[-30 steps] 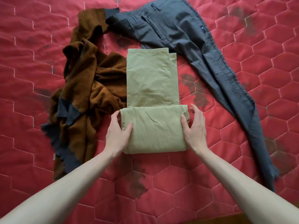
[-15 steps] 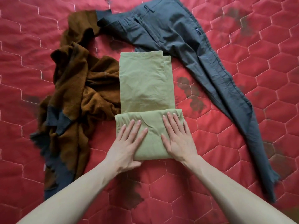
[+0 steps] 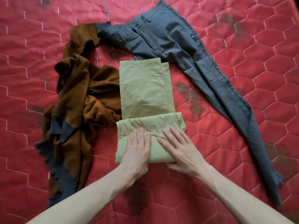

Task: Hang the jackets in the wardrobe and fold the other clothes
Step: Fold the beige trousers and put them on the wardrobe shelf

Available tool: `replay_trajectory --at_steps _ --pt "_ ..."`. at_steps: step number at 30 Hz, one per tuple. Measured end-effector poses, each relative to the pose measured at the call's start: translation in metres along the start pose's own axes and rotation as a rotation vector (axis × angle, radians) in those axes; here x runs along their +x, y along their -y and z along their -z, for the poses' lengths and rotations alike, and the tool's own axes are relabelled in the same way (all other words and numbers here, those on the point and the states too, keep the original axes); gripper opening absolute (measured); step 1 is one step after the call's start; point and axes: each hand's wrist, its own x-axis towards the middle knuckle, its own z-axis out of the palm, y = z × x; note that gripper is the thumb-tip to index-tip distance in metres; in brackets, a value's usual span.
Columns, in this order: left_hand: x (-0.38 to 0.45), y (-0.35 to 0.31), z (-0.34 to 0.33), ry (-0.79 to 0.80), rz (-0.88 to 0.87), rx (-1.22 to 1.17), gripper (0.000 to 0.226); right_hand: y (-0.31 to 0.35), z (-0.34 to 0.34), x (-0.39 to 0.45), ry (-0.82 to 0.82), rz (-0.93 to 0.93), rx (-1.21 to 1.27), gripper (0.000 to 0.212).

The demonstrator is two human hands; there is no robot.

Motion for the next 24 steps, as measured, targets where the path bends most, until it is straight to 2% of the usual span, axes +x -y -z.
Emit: replay_trajectory --at_steps 3,5,7,12,14,18,21,24 --pt "-0.003 0.001 0.013 -0.028 -0.019 -0.015 0.092 -0.002 0.005 0.000 -0.086 -0.005 0.030 0.077" --pt "-0.007 0.008 0.027 -0.092 -0.066 -0.059 0.071 0.001 0.018 0.000 -0.157 -0.015 0.132 0.062" --pt "-0.013 0.017 0.040 -0.109 -0.117 -0.155 0.056 0.003 0.036 -0.002 -0.152 -0.028 0.221 0.057" --pt "-0.040 0.036 0.061 0.031 -0.220 -0.213 0.084 0.004 0.069 -0.023 -0.114 -0.023 0.357 0.064" --pt "-0.051 0.040 0.061 0.063 -0.254 -0.230 0.081 0.005 0.076 -0.035 -0.109 -0.044 0.475 0.064" --pt "-0.052 0.054 0.057 0.124 -0.254 -0.413 0.073 0.007 0.083 -0.045 -0.116 -0.132 0.701 0.064" --pt "-0.038 0.072 0.054 0.078 -0.165 -0.667 0.065 0.007 0.080 -0.038 -0.211 -0.260 0.832 0.059" --pt "-0.019 0.088 0.045 -0.088 -0.019 -0.944 0.056 0.002 0.078 -0.019 -0.375 -0.473 0.884 0.057"
